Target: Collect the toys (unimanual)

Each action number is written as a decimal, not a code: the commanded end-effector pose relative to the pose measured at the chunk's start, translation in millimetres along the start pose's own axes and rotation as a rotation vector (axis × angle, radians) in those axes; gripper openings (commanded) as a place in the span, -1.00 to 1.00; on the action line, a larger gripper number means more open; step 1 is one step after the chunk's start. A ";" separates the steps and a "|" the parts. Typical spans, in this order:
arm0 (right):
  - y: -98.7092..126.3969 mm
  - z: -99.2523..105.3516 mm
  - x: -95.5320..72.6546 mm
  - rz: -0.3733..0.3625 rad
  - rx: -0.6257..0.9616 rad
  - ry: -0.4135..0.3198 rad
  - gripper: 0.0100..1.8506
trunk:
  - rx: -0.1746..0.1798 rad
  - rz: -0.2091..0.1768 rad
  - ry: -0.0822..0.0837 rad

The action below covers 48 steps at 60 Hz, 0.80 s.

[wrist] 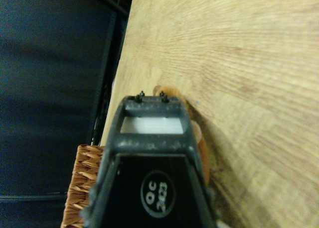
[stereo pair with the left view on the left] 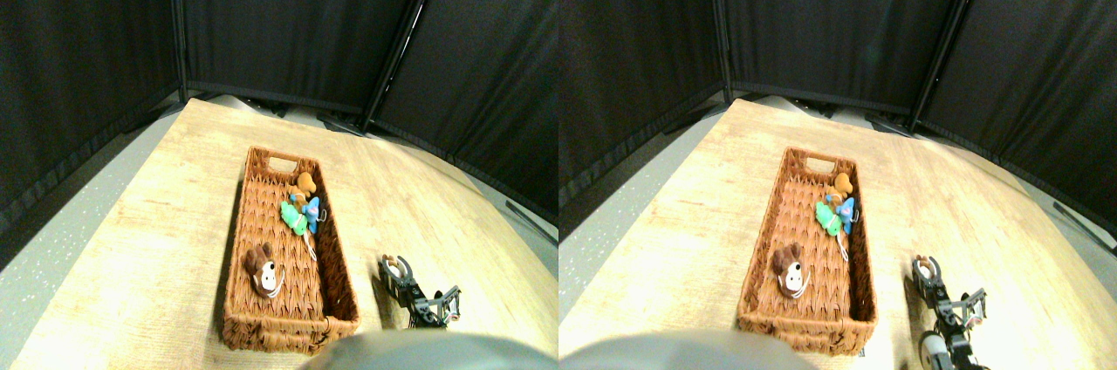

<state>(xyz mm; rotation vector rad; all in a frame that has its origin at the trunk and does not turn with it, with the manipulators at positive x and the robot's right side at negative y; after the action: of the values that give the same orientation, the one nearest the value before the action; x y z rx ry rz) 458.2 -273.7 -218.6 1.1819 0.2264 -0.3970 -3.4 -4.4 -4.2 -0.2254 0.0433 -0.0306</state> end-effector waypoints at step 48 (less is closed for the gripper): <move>118.7 -40.2 18.3 0.343 -0.187 0.082 -0.95 | -0.116 0.061 -0.041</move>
<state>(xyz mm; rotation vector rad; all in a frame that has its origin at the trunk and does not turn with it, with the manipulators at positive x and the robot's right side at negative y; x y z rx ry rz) 522.9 -206.4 -153.0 1.0360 0.1563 -0.0671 -0.6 -3.6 -0.5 -0.3131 0.0186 0.0244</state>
